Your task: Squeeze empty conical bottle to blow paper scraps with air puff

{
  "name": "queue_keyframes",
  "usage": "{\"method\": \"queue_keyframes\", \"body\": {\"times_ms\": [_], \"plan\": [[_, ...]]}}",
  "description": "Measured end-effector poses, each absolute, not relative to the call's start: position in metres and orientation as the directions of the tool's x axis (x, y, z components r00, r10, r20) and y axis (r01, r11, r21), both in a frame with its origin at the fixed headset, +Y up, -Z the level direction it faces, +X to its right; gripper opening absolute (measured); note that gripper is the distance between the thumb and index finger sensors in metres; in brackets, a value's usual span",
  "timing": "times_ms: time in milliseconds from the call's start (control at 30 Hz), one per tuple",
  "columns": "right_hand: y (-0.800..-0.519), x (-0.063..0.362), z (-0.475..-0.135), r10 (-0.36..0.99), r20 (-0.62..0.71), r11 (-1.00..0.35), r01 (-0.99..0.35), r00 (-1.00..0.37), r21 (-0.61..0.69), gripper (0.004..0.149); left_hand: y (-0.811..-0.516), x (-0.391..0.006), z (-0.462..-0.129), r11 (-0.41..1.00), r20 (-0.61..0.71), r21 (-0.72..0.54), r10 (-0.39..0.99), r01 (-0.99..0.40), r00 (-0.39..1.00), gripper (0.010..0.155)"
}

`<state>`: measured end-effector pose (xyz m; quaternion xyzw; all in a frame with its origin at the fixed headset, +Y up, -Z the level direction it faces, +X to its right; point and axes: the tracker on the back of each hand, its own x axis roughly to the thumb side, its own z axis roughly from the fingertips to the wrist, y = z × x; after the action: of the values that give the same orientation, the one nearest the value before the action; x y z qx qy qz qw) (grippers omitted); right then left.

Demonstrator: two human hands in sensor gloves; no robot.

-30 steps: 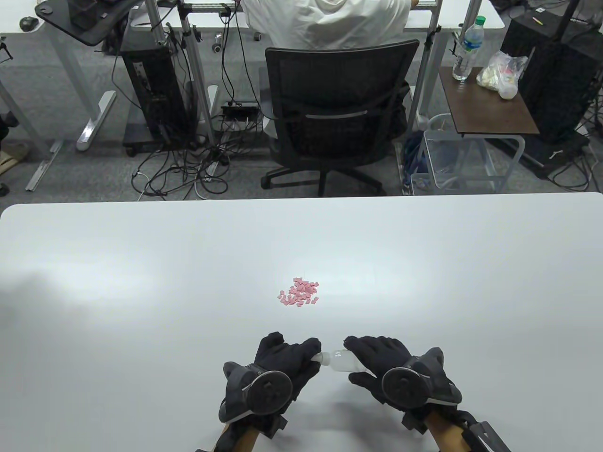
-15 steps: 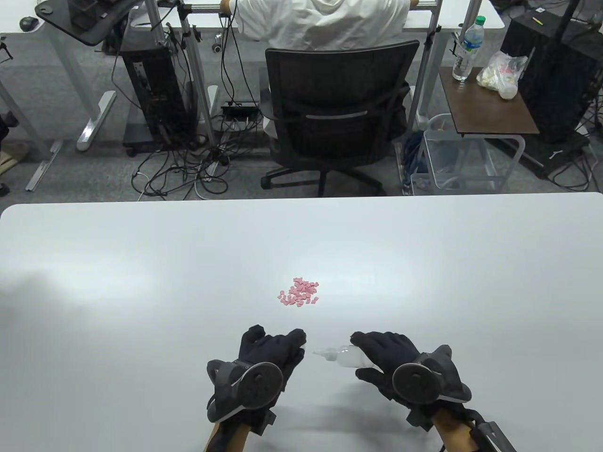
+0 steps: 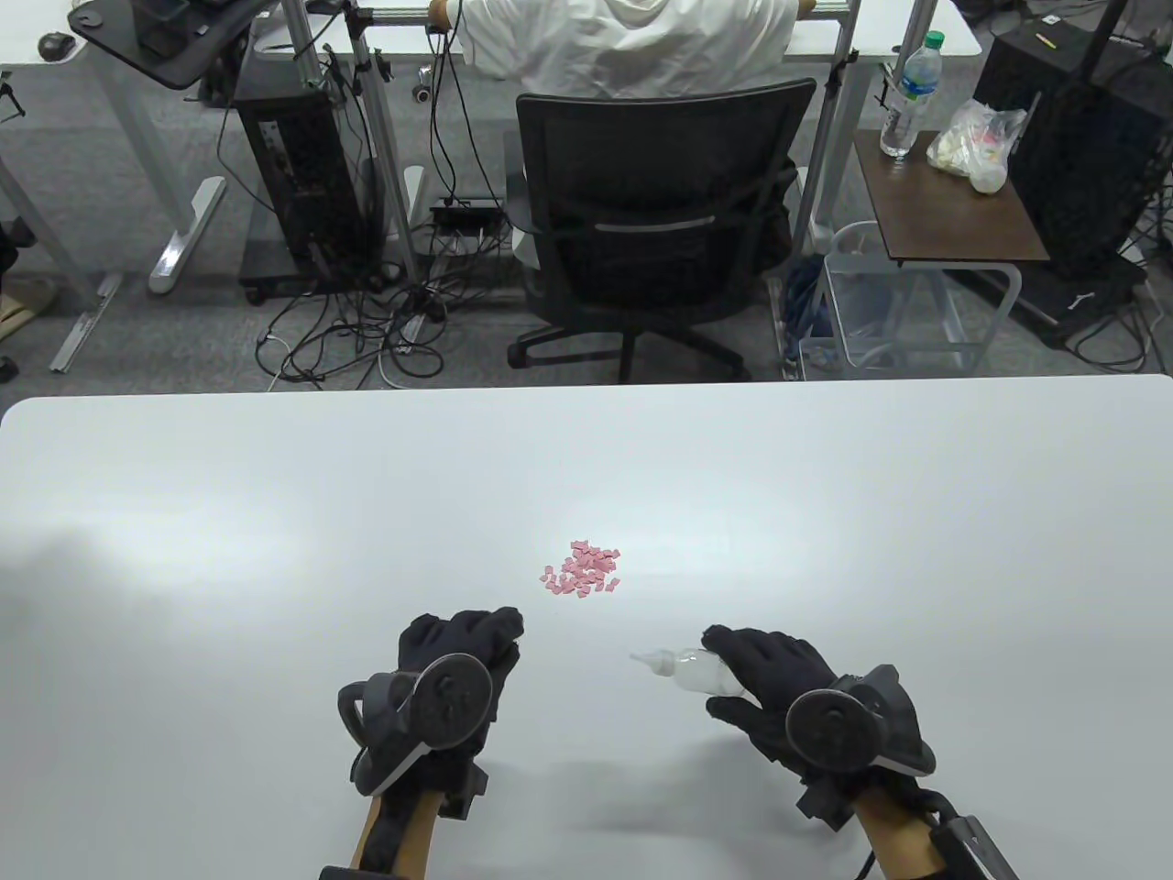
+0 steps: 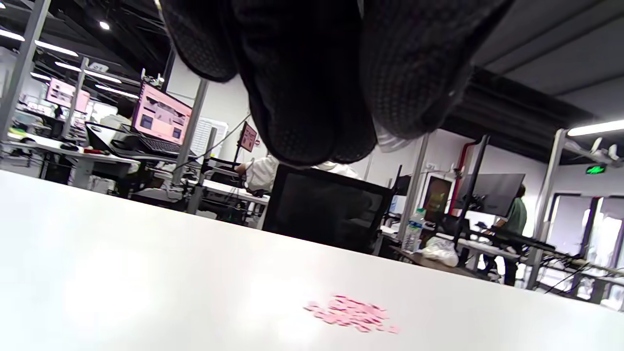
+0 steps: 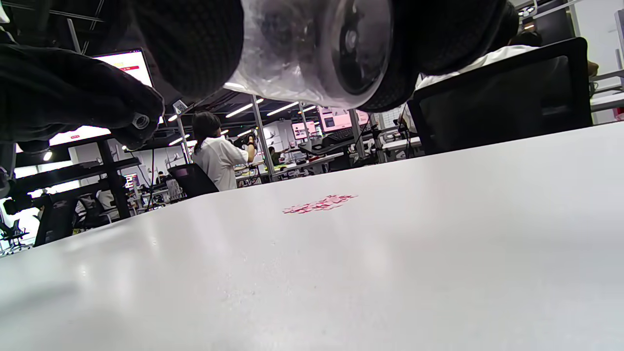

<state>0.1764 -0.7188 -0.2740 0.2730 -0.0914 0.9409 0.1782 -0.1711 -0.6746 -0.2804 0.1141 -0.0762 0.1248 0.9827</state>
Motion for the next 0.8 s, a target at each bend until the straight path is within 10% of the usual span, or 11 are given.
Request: {"method": "queue_keyframes", "body": {"times_ms": [300, 800], "plan": [[-0.718, 0.180, -0.275, 0.287, 0.529, -0.923, -0.378, -0.799, -0.071, 0.069, -0.661, -0.213, -0.312, 0.978, 0.026, 0.198, 0.062, -0.065, 0.998, 0.046], [-0.719, 0.180, -0.278, 0.245, 0.519, -0.945, -0.322, -0.819, -0.062, 0.069, -0.688, -0.406, -0.293, 0.930, -0.325, -0.160, -0.366, 0.331, 0.872, 0.044]]}}
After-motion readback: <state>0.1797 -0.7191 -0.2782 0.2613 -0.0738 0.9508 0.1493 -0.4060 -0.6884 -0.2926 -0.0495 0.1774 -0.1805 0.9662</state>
